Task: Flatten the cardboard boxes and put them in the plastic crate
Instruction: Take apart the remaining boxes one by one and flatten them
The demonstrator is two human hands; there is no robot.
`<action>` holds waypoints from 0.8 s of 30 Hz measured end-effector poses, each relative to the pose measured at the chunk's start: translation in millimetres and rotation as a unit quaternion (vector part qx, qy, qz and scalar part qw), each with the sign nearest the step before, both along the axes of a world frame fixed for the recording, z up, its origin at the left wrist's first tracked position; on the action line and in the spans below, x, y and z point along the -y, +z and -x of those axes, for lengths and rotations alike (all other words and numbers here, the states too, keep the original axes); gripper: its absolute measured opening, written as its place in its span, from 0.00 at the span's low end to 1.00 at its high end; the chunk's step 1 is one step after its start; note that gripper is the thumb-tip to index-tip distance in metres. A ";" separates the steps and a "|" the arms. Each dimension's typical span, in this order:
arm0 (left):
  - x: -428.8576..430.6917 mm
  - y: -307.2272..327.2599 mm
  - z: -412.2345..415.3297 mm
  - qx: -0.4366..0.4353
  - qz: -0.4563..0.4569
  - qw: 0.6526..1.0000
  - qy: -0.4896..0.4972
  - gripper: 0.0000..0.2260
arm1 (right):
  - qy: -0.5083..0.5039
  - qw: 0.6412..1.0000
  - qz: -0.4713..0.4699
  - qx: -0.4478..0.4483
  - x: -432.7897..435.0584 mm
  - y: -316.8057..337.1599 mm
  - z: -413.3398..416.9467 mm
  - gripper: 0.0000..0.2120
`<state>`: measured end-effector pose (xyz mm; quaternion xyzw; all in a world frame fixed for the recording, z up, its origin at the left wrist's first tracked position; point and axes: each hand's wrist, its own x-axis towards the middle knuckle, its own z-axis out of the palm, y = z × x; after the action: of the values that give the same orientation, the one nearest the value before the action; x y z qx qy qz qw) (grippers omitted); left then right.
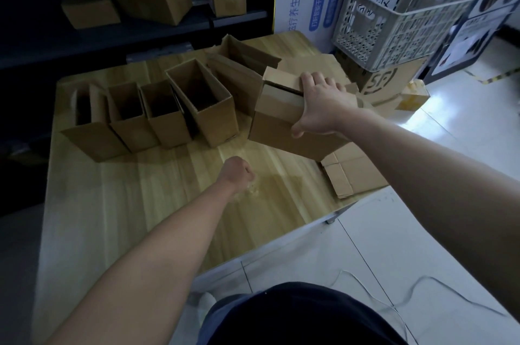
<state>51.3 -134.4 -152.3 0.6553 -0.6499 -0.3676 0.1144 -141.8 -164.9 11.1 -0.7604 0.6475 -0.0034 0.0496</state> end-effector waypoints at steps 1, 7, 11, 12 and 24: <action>-0.9 -0.6 0.1 -0.012 -0.005 1.000 0.027 0.09 | -0.003 1.000 0.001 0.000 -1.6 0.5 -1.0 0.53; 0.9 -11.3 3.0 -0.053 -0.023 0.994 0.094 0.05 | -0.014 1.000 0.001 -0.014 -9.0 0.6 -3.4 0.52; 3.3 -7.5 3.4 -0.132 -0.062 0.986 0.085 0.08 | -0.012 1.000 -0.003 -0.017 -13.1 -1.3 -8.0 0.53; 3.2 -6.0 3.8 -0.134 -0.051 0.985 0.093 0.07 | -0.012 1.000 -0.005 -0.017 -14.2 -1.7 -9.4 0.53; 1.1 -1.5 -6.2 -0.177 -0.089 0.963 0.183 0.16 | 0.007 1.000 -0.005 -0.030 -25.5 -1.9 -18.3 0.52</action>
<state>57.5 -135.5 -153.7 0.6951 -0.4525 -0.5072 0.2342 -123.5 -139.4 9.3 -0.7647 0.6430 0.0232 0.0343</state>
